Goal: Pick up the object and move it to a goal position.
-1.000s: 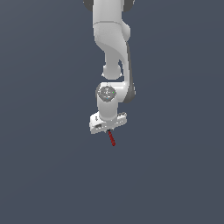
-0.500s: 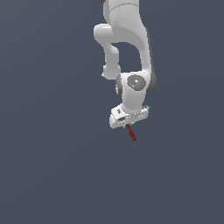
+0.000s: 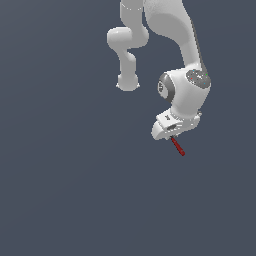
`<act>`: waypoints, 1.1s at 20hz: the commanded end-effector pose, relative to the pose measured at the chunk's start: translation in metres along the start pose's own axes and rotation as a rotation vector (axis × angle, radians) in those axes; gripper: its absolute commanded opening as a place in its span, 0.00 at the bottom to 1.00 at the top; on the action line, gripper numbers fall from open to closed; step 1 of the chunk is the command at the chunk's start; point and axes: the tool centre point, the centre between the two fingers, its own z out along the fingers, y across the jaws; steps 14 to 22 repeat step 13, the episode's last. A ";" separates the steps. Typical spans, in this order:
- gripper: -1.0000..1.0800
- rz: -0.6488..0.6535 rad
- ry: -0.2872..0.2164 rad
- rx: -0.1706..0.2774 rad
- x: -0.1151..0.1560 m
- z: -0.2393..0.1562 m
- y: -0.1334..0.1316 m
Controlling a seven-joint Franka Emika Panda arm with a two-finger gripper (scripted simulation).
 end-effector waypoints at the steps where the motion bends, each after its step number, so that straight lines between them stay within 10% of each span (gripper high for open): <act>1: 0.00 0.003 -0.001 0.000 0.007 -0.009 -0.018; 22: 0.00 0.003 -0.001 0.000 0.018 -0.021 -0.040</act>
